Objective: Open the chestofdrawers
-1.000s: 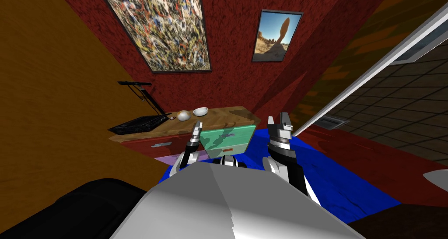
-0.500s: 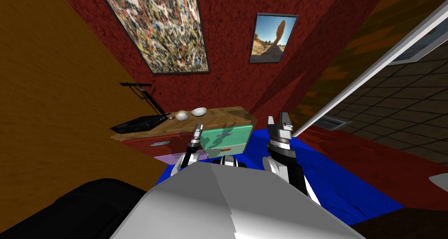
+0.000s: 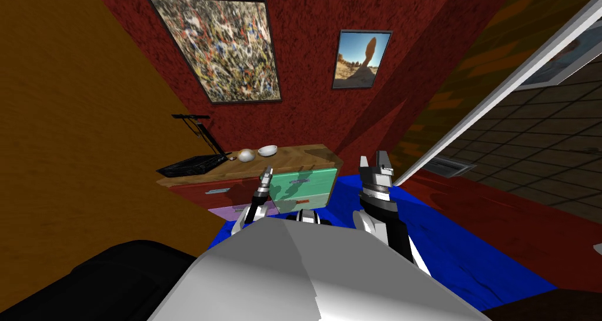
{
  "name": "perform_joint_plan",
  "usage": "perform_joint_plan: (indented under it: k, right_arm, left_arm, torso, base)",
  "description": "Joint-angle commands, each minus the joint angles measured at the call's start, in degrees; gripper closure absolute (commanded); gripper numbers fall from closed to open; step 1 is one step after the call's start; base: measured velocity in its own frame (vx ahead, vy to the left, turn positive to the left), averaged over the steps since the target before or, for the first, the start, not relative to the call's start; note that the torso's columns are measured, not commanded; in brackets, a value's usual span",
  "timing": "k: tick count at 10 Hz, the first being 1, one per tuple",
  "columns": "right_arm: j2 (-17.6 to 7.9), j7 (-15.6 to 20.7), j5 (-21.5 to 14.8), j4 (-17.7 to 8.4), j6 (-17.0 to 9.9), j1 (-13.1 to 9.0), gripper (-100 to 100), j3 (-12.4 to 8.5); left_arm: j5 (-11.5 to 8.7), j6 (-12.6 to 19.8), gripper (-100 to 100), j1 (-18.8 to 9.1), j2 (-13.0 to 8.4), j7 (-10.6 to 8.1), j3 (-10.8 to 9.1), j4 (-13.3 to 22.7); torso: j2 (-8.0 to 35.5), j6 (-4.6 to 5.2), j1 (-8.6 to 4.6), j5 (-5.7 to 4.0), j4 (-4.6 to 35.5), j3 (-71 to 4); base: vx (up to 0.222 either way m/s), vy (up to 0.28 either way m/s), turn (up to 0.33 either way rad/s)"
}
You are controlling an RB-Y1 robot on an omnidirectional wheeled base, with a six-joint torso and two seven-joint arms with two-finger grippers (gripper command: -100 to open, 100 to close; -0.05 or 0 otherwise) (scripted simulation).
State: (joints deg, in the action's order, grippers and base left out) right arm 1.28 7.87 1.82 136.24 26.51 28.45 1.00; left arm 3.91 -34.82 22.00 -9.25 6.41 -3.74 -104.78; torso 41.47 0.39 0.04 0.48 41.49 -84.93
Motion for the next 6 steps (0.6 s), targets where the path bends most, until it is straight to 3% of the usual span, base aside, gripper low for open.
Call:
perform_joint_plan:
  k: [1,4,6]
  right_arm:
    - [0.0,0.0,0.0,0.0,0.0,0.0,0,0.0]
    - [0.0,0.0,0.0,0.0,0.0,0.0,0,0.0]
    - [0.0,0.0,0.0,0.0,0.0,0.0,0,0.0]
  left_arm:
    - [0.1,0.3,-100,0.9,-0.1,-0.06,0.59,4.1]
    - [0.2,0.2,-100,0.7,-0.2,0.03,0.57,5.6]
    - [0.2,0.1,-100,0.3,-0.1,0.21,0.54,8.7]
  torso:
    - [-0.2,0.04,-0.08,0.10,-0.2,-0.1]
    - [-0.1,0.03,0.02,-0.04,0.0,-0.1]
    - [0.0,-0.08,0.08,-0.26,0.4,-0.1]
  base:
    - [-0.011,-0.075,0.003]
    - [-0.023,-0.067,-0.001]
    - [0.011,-0.070,0.025]
